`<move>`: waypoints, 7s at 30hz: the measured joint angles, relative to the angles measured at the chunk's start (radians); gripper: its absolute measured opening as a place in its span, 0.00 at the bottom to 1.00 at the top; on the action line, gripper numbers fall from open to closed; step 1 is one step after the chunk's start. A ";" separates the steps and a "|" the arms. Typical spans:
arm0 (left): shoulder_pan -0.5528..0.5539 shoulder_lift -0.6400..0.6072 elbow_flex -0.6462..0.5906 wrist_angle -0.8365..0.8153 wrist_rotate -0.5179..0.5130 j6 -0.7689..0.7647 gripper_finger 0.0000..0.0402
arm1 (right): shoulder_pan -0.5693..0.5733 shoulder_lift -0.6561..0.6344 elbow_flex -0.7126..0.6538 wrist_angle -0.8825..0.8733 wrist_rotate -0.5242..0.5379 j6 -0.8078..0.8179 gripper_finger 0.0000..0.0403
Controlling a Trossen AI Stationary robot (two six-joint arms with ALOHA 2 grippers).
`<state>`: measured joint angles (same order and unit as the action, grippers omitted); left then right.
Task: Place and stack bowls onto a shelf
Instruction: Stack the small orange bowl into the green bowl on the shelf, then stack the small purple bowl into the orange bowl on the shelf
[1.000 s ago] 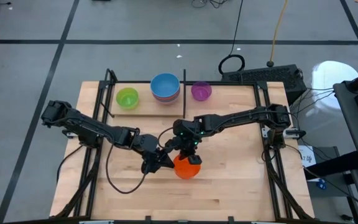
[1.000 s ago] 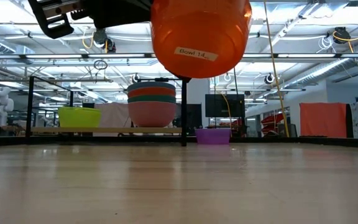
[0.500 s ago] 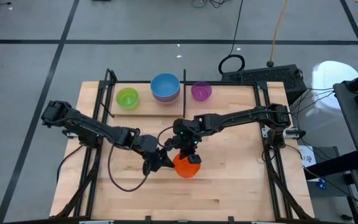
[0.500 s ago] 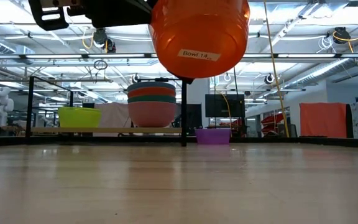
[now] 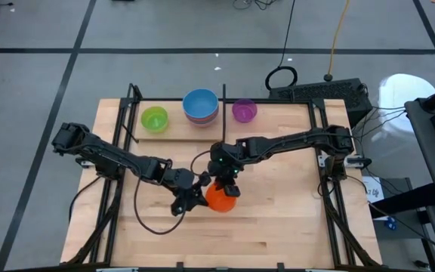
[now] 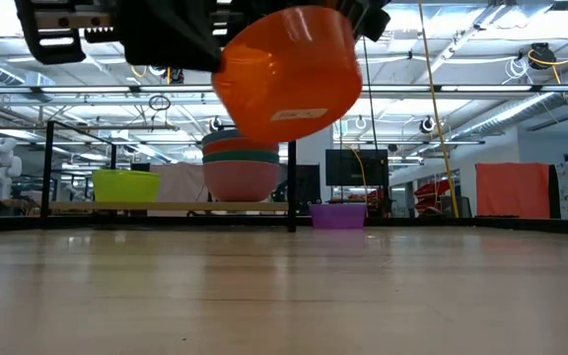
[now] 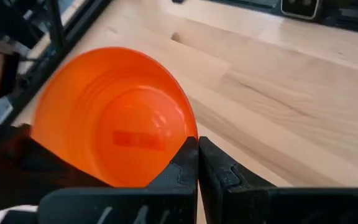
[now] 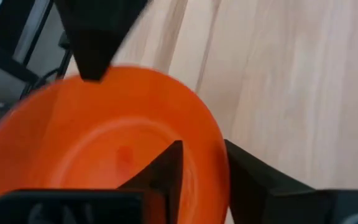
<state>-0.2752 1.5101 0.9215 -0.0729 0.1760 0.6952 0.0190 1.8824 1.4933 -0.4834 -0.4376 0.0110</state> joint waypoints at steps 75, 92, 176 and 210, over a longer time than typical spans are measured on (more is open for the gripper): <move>0.666 -0.462 0.001 -0.796 -0.648 -0.885 0.00 | -0.078 -0.755 -0.005 -0.495 0.442 -0.236 0.36; 0.832 -0.298 0.001 -0.755 -0.494 -0.802 0.00 | -0.078 -0.755 -0.005 -0.496 0.441 -0.237 0.36; 0.486 -0.426 0.349 -0.718 -0.384 -1.030 0.10 | -0.731 0.029 -0.198 -0.025 0.330 -0.985 0.30; 0.383 -0.307 0.348 -0.741 -0.226 -1.088 0.10 | -0.210 -0.290 -0.198 -0.468 0.328 -0.850 0.00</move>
<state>0.1083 1.2031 1.2690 -0.8137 -0.0504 -0.3929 -0.1907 1.5925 1.2949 -0.9519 -0.1097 -0.8390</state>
